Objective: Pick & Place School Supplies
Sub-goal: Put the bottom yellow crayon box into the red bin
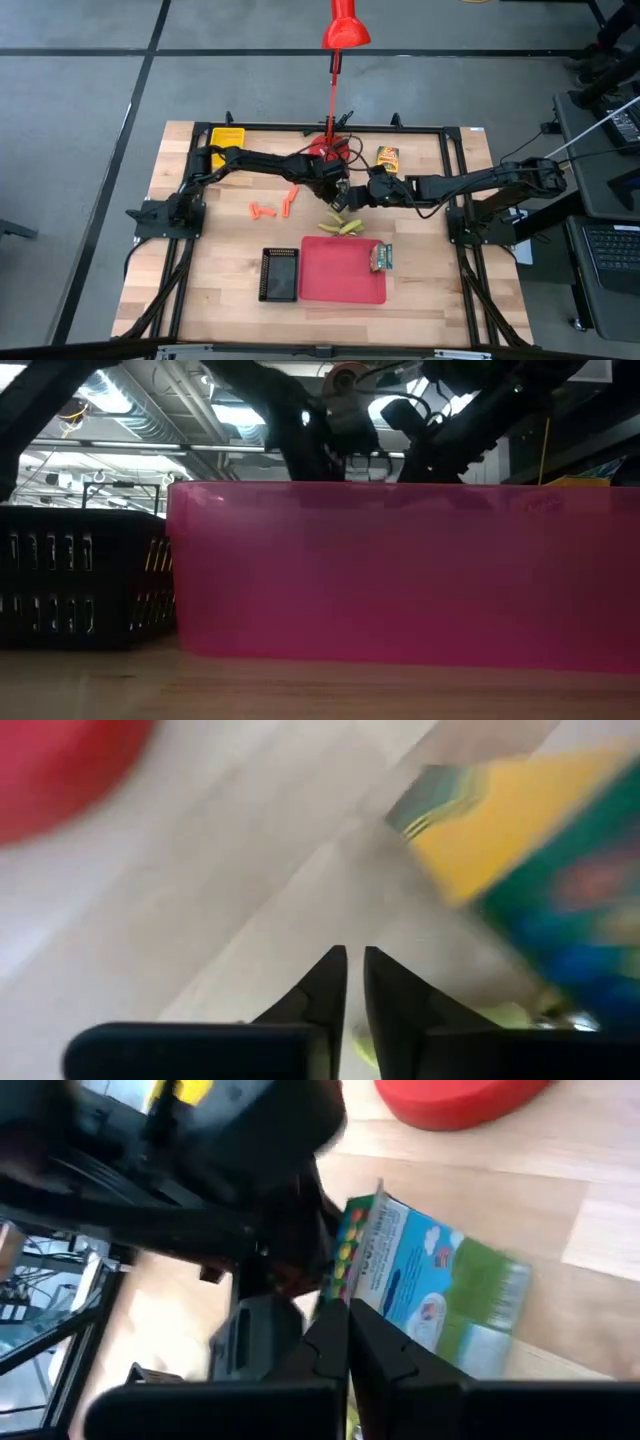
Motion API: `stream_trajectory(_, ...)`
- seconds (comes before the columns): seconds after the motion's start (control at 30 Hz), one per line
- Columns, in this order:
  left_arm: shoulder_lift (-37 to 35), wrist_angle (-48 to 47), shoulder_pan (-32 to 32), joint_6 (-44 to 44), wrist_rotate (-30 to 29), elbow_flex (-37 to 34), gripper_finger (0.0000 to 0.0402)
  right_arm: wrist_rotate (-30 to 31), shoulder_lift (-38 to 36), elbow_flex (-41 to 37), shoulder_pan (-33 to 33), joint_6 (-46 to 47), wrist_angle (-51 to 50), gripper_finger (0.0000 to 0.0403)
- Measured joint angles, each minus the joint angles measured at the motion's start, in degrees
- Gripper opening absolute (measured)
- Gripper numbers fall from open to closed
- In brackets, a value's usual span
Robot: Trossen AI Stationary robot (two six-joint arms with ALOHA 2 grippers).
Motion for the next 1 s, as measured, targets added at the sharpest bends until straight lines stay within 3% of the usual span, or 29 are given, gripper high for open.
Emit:
stream_trajectory(0.23,-8.7,-6.9,0.1,2.3,-8.8,0.0,0.0089,0.0,-1.7,2.4,1.1,-1.0,-2.4,0.0001)
stream_trajectory(0.47,-19.3,-11.3,-2.0,2.5,-16.1,0.0,0.0127,4.5,-8.3,3.6,6.2,3.0,-10.9,0.0001)
stream_trajectory(0.7,-26.0,-12.4,-5.5,0.8,-21.7,0.1,0.0139,7.9,-10.4,3.6,14.5,10.2,-11.7,0.0000)
stream_trajectory(1.0,-28.0,-12.6,-10.1,-2.5,-23.1,0.1,0.0139,14.7,-10.1,3.6,25.1,18.9,-8.8,0.0000)
